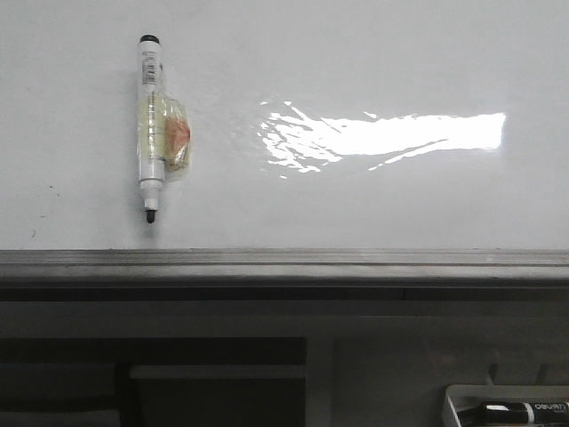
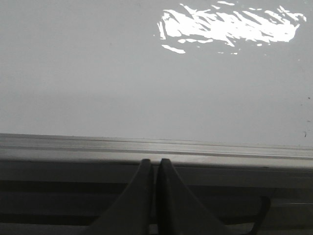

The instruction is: Write number 5 on whiteboard

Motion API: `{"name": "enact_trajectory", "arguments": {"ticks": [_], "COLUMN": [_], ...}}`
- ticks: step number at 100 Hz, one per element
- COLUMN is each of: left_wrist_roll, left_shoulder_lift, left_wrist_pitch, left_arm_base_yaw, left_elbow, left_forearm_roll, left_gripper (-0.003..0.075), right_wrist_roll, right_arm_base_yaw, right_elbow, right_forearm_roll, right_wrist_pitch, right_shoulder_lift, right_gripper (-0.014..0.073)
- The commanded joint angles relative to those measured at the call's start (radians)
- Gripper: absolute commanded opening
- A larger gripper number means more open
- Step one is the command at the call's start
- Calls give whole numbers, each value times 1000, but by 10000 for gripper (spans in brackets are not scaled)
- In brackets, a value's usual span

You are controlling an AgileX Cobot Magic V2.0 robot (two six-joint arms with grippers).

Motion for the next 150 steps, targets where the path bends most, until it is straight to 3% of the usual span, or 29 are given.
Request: {"name": "enact_trajectory", "arguments": {"ticks": [1,10,23,34,41,59,76,101,112,119,130,141,150], "left_wrist_roll": [-9,-11,-28,-28,-28,-28,-17,-9,122,206,304,354,380], "left_shoulder_lift": [-29,-29,-29,-29,-29,-29,-25,142,288,392,556,663,738], "left_wrist_pitch": [-64,-130,-267,-287,-287,-295,-204,-45,16,72,198,245,242], "left_arm_base_yaw": [0,0,0,0,0,0,-3,-3,-3,-3,-10,-69,-145], "left_elbow": [17,17,17,17,17,15,-48,-242,-365,-448,-576,-652,-674], "left_forearm_roll": [2,-80,-537,-646,-662,-779,-727,-354,-318,-346,-438,-541,-579], "left_gripper": [-20,-20,-20,-20,-20,-20,-20,-20,43,160,358,370,351], "right_wrist_roll": [-2,-2,0,0,32,64,64,0,-20,-20,-20,-20,-20], "right_arm_base_yaw": [-6,-6,-6,-6,-6,-6,-6,-6,-6,-6,-6,-6,-4], "right_elbow": [27,27,27,27,27,-6,-128,-356,-402,-428,-462,-484,-486], "right_forearm_roll": [-19,-59,-43,28,111,480,487,445,445,445,447,480,499], "right_wrist_pitch": [-19,-59,-331,-591,-672,-433,-384,-2,46,47,40,40,25], "right_shoulder_lift": [-19,-19,-19,-19,-17,-15,-9,129,236,292,358,409,423], "right_gripper": [-61,-61,-61,-61,-61,-61,-46,-46,-28,29,217,392,423]}}
